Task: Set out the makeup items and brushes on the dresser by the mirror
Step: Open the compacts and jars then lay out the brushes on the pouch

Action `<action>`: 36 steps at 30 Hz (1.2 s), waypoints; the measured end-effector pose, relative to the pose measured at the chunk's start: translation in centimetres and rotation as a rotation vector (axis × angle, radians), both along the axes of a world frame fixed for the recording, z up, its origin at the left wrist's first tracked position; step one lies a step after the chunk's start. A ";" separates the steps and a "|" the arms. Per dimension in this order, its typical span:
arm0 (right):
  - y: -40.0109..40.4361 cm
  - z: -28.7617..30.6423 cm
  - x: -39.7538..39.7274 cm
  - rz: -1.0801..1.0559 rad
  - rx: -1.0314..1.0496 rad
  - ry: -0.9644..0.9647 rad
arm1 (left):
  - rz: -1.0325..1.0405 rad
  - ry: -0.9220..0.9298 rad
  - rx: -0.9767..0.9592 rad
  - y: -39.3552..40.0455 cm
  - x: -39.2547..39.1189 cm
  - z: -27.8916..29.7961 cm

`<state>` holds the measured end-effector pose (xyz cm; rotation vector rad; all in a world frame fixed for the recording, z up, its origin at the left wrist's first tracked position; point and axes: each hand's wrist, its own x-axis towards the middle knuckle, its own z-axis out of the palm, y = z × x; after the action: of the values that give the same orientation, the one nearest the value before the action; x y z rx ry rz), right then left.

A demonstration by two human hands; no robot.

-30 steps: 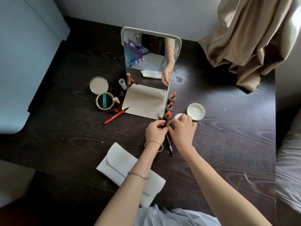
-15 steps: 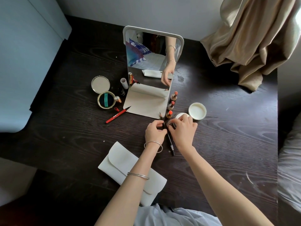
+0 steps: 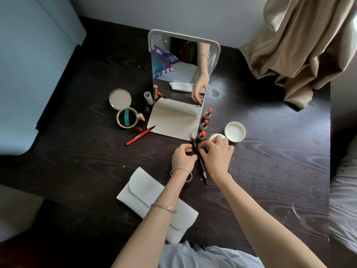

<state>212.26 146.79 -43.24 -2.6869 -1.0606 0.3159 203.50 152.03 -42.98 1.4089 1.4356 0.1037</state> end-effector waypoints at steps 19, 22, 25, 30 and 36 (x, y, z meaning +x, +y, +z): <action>-0.3 1.1 0.1 0.017 0.021 0.051 | -0.017 -0.020 0.014 0.0 -0.2 0.9; -0.7 2.3 0.0 -0.002 0.070 0.103 | -0.008 -0.024 0.030 0.6 -1.3 1.7; -1.5 3.9 -0.9 0.005 0.123 0.261 | 0.024 -0.034 0.068 1.3 -4.2 2.9; -2.8 5.8 -5.6 0.030 0.115 0.496 | 0.041 0.046 0.077 1.2 -9.9 4.2; -3.5 4.6 -12.0 0.464 -0.303 0.531 | -0.230 0.234 0.119 1.0 -13.8 4.6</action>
<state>200.30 143.27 -38.67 -2.3205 -1.5222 1.2791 189.66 153.05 -38.36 1.7197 1.4628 -0.1281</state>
